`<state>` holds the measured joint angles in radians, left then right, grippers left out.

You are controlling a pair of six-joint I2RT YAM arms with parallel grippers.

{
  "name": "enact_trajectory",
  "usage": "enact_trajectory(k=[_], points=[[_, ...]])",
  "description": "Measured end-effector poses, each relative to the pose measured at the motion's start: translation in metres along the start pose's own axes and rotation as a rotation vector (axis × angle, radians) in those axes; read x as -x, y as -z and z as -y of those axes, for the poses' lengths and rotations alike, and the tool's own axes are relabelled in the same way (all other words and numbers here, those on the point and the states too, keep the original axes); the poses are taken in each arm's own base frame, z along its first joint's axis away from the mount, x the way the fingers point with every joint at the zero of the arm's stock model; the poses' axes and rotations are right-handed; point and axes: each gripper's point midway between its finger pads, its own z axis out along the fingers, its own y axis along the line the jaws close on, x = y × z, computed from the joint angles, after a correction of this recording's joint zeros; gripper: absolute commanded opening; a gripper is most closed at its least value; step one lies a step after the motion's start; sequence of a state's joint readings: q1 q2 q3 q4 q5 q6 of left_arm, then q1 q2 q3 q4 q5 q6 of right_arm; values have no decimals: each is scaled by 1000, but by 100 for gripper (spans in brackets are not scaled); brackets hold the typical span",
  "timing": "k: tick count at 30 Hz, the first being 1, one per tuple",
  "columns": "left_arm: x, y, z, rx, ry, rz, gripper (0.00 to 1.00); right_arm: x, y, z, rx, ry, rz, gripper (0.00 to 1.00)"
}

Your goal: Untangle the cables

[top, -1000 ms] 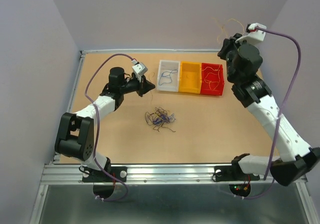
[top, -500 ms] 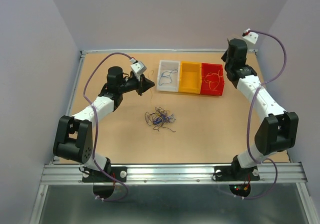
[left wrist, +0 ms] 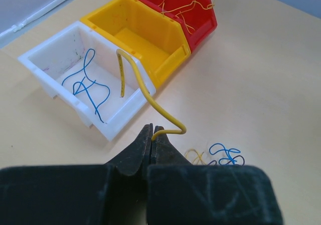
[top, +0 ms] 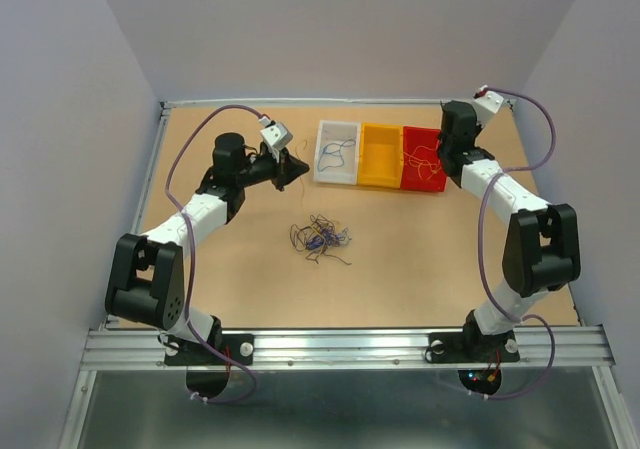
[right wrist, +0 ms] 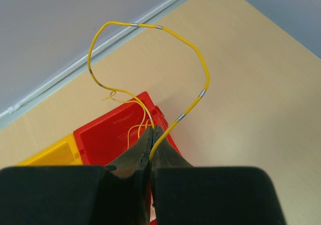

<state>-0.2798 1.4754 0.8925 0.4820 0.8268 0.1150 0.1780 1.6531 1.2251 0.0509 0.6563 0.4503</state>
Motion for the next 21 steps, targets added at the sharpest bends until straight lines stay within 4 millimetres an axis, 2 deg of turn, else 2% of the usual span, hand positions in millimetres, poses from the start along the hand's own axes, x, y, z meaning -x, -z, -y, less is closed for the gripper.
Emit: enact_trajectory(k=[6,14,21], points=[[2,1,1,-1,-6,4,0,-17,-6,-2,-36,22,48,1],[3,1,2,-2,-14,6,0,-61,9,-21,-4,117,73,1],[4,0,4,-6,-20,8,0,-108,-8,-15,-17,193,15,1]])
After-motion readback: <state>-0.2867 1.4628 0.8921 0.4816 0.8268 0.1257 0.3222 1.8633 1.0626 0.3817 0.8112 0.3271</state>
